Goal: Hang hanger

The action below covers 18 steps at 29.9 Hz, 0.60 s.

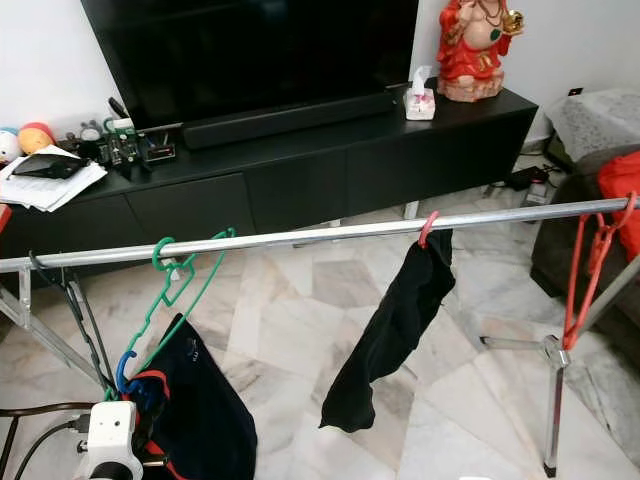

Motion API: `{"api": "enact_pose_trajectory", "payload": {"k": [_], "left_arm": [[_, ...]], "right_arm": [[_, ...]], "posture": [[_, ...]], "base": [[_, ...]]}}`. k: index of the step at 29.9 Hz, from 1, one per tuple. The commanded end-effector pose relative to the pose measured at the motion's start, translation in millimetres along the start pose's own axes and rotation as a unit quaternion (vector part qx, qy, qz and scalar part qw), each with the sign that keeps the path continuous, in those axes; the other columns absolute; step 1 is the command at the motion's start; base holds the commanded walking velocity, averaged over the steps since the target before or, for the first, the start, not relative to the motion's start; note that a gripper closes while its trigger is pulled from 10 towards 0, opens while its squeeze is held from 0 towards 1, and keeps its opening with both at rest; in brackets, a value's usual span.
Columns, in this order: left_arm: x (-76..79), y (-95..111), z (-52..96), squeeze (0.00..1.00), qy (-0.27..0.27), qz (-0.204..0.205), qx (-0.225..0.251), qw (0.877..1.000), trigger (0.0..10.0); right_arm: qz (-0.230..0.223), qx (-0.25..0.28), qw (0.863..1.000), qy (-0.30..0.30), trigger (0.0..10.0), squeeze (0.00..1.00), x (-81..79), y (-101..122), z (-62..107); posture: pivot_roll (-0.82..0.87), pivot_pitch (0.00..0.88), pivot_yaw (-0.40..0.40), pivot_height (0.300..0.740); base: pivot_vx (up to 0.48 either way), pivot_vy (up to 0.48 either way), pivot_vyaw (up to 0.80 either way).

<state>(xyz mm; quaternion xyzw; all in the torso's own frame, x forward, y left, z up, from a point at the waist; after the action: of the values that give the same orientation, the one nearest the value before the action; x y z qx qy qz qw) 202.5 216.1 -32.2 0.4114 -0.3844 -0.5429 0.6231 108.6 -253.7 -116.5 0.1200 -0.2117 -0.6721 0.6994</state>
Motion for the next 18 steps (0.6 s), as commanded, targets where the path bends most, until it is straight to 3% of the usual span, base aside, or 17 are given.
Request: {"api": "enact_pose_trajectory", "payload": {"k": [1,18], "left_arm": [[-4.1,8.0,-2.8,0.0,-0.001,-0.01,0.014,1.0,10.0],[-3.8,12.6,-4.5,0.0,-0.006,-0.021,0.021,1.0,10.0]], "right_arm": [[-0.007,-0.004,1.0,0.001,10.0,0.0,-1.3,-1.7,0.0],[-0.015,-0.001,1.0,0.0,10.0,0.0,-2.0,-0.5,-0.3]], "posture": [[-0.09,0.0,0.062,0.74],[-0.09,0.0,0.066,0.74]], "base": [[0.0,0.0,0.0],[0.0,0.0,0.0]]}}
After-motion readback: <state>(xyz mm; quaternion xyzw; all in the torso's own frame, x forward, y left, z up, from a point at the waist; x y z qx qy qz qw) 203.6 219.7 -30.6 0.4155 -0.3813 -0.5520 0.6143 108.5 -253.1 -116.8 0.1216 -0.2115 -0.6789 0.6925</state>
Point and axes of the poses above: a point about 5 cm out from each wrist's last joint towards the gripper, its own z axis pointing back from the gripper into the wrist, its own y axis along the axis of the wrist's last joint, x = y × z, the point moved 2 cm from there along -z, pointing out of the wrist towards the gripper, and after that the axes turned 6 degrees about z, right-handed, at the moved point
